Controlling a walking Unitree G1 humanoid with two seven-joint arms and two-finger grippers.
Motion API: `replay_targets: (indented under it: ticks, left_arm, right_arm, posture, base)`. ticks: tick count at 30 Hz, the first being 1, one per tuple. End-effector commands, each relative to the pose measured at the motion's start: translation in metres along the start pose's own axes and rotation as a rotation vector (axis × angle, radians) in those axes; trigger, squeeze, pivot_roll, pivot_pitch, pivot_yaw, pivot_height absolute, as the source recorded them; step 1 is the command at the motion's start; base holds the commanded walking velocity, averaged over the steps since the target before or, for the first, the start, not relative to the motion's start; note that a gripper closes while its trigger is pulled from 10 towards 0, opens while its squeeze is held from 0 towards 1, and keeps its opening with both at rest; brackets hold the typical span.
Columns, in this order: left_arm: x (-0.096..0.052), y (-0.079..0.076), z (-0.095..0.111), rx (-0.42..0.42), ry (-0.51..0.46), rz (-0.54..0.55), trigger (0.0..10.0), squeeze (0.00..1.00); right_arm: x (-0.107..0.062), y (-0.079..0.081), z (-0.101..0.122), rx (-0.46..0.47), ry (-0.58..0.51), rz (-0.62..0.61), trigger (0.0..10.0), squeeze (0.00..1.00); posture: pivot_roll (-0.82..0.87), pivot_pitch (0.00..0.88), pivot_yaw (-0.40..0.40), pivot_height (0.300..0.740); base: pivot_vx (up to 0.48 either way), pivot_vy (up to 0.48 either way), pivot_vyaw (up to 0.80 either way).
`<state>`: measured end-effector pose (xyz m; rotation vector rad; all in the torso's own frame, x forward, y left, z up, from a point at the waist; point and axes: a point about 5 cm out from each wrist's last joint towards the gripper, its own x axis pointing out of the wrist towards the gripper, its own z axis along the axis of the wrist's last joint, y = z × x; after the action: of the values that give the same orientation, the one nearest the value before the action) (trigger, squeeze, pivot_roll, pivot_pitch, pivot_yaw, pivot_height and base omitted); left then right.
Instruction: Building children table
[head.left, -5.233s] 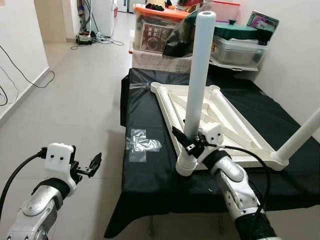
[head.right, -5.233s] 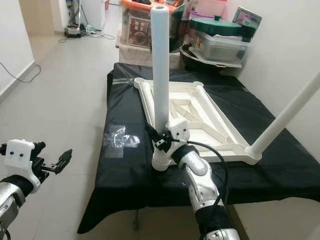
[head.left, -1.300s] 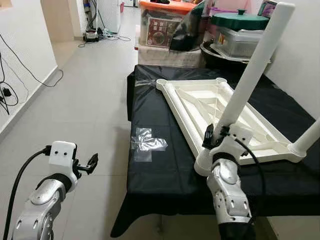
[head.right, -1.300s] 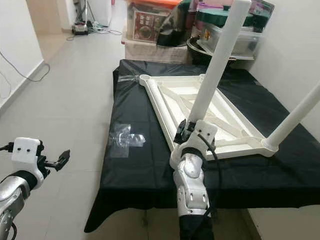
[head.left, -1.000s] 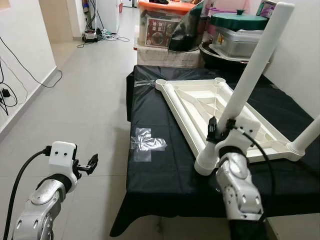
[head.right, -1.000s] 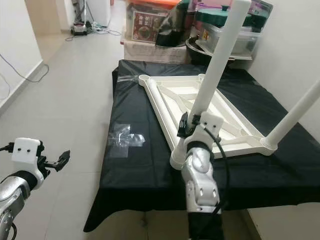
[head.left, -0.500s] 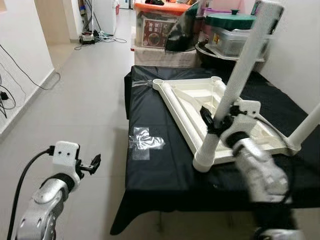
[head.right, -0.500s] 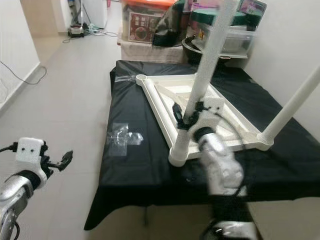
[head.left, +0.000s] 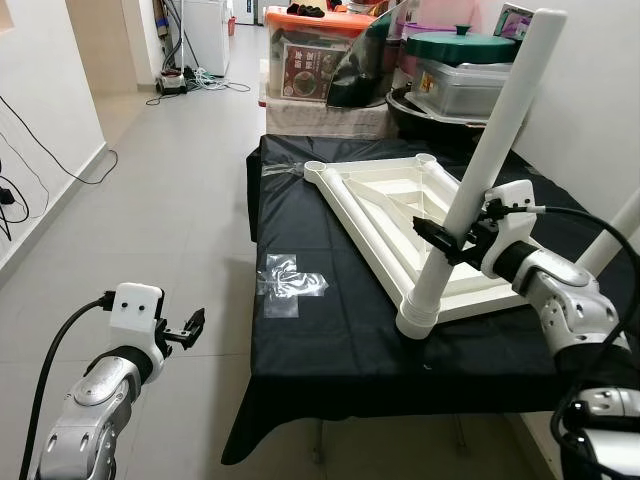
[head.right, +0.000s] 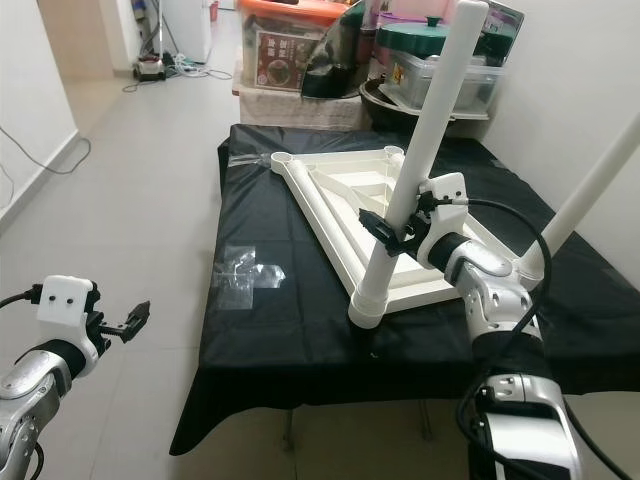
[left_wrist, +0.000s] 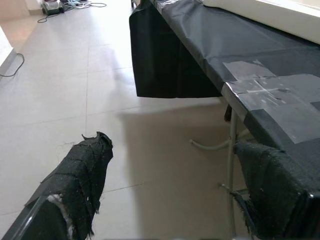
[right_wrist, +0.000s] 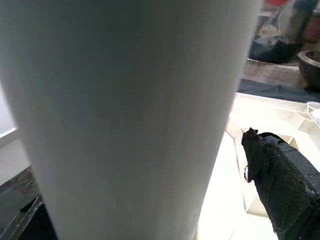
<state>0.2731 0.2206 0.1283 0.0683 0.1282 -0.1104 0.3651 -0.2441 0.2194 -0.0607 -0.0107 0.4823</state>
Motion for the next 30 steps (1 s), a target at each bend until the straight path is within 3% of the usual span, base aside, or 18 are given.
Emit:
replay_targets:
  ticks: [1, 2, 3, 8, 9, 17, 19, 20, 23, 25, 26, 30]
  left_arm:
    - [-0.001, -0.001, -0.002, 0.007, 0.001, -0.003, 10.0, 0.00]
    - [-0.002, -0.001, -0.002, 0.008, 0.001, -0.003, 10.0, 0.00]
    - [-0.002, -0.001, -0.002, 0.009, 0.002, -0.004, 10.0, 0.00]
    - [-0.002, -0.002, -0.003, 0.011, 0.002, -0.005, 10.0, 0.00]
    - [-0.002, -0.001, -0.003, 0.012, 0.003, -0.005, 10.0, 0.00]
    - [0.000, -0.001, -0.003, 0.016, 0.001, -0.012, 10.0, 0.00]
    - [0.000, -0.002, -0.003, 0.017, 0.001, -0.014, 10.0, 0.00]
    - [0.000, -0.002, -0.003, 0.017, 0.002, -0.014, 10.0, 0.00]
    - [-0.001, -0.002, -0.003, 0.017, 0.002, -0.013, 10.0, 0.00]
    - [-0.001, -0.003, -0.003, 0.016, 0.003, -0.013, 10.0, 0.00]
    - [-0.001, -0.003, -0.003, 0.017, 0.003, -0.014, 10.0, 0.00]
    - [-0.002, -0.004, -0.003, 0.018, 0.004, -0.014, 10.0, 0.00]
  right_arm:
    - [0.001, 0.000, 0.003, -0.023, 0.004, 0.031, 10.0, 0.00]
    - [0.001, 0.000, 0.000, -0.023, 0.016, 0.073, 9.1, 0.00]
    - [0.001, 0.000, -0.003, -0.020, 0.024, 0.103, 4.8, 0.00]
    - [0.001, 0.001, -0.006, -0.020, 0.030, 0.127, 4.8, 0.00]
    - [0.001, 0.000, -0.008, -0.012, 0.030, 0.135, 0.0, 0.00]
    - [0.002, -0.006, -0.023, 0.060, 0.033, 0.035, 0.0, 0.00]
    - [0.005, -0.007, -0.029, 0.093, 0.037, -0.067, 0.0, 0.00]
    - [0.008, -0.005, -0.034, 0.143, 0.030, -0.190, 0.0, 0.00]
    - [0.010, -0.004, -0.038, 0.178, 0.028, -0.272, 0.0, 0.00]
    - [0.011, 0.004, -0.046, 0.283, -0.002, -0.452, 0.0, 0.00]
    - [0.009, 0.018, -0.057, 0.318, -0.020, -0.539, 0.0, 0.00]
    - [0.002, 0.034, -0.068, 0.353, -0.039, -0.641, 0.0, 0.00]
  posture:
    - [0.07, 0.000, -0.115, 0.740]
    - [0.07, 0.000, -0.116, 0.740]
    - [0.07, 0.000, -0.118, 0.740]
    - [0.07, 0.000, -0.118, 0.740]
    - [0.08, 0.000, -0.118, 0.740]
    - [0.08, 0.000, -0.117, 0.740]
    - [0.08, 0.000, -0.119, 0.740]
    - [0.08, 0.000, -0.122, 0.740]
    - [0.08, 0.000, -0.122, 0.740]
    - [0.08, 0.000, -0.122, 0.740]
    - [0.09, 0.000, -0.121, 0.740]
    - [0.09, 0.000, -0.121, 0.740]
  base:
    - [0.000, 0.000, 0.00]
    - [0.000, 0.000, 0.00]
    - [0.000, 0.000, 0.00]
    - [0.000, 0.000, 0.00]
    - [0.000, 0.000, 0.00]
    - [0.000, 0.000, 0.00]
    - [0.000, 0.000, 0.00]
    - [0.000, 0.000, 0.00]
    - [0.000, 0.000, 0.00]
    - [0.000, 0.000, 0.00]
    - [0.000, 0.000, 0.00]
    - [0.000, 0.000, 0.00]
